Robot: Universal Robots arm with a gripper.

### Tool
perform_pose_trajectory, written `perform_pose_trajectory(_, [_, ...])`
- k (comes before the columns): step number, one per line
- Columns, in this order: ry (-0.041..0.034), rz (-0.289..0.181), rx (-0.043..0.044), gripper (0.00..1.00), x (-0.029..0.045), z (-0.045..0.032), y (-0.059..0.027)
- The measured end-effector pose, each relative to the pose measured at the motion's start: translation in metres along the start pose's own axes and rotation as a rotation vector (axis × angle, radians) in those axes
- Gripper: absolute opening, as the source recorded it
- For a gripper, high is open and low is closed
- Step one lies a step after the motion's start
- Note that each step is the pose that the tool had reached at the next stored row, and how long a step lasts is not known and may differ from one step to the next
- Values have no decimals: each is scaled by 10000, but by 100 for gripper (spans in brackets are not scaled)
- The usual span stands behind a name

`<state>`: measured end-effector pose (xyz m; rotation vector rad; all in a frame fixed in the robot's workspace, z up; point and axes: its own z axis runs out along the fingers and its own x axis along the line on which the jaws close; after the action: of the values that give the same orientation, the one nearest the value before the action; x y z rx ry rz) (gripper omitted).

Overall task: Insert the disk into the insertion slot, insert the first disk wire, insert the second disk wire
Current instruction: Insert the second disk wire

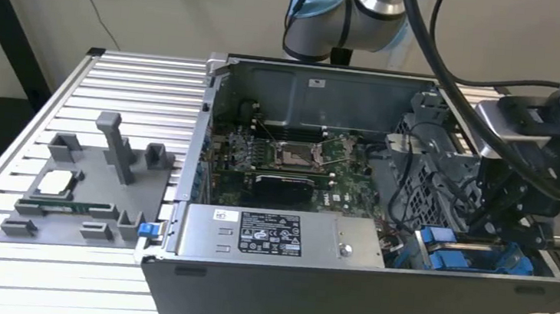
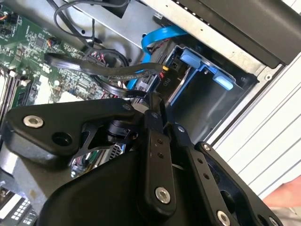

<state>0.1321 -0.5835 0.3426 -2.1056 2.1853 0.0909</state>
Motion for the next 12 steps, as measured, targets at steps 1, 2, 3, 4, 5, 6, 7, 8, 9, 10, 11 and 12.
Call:
perform_pose_trajectory(1, [-3,0,0,0,-1,2,0])
perform_pose_trajectory(2, [-6,0,0,0,-2,5,-1])
perform_pose_trajectory(3, [-8,0,0,0,-3,6,-1])
perform_pose_trajectory(4, [-9,0,1,0,-4,7,-1])
perform_pose_trajectory(5, [-9,0,0,0,-5,9,-2])
perform_pose_trajectory(6, [-10,0,1,0,-5,10,-2])
perform_pose_trajectory(7, [-10,0,1,0,-6,12,-3])
perform_pose_trajectory(8, [-10,0,1,0,-6,14,-4])
perform_pose_trajectory(9, [-16,0,1,0,-6,20,-5])
perform_pose_trajectory(10, [-20,1,0,0,-5,27,-5])
perform_pose_trajectory(11, [-17,1,0,0,-4,32,-6])
perform_pose_trajectory(12, [-17,1,0,0,-3,40,-6])
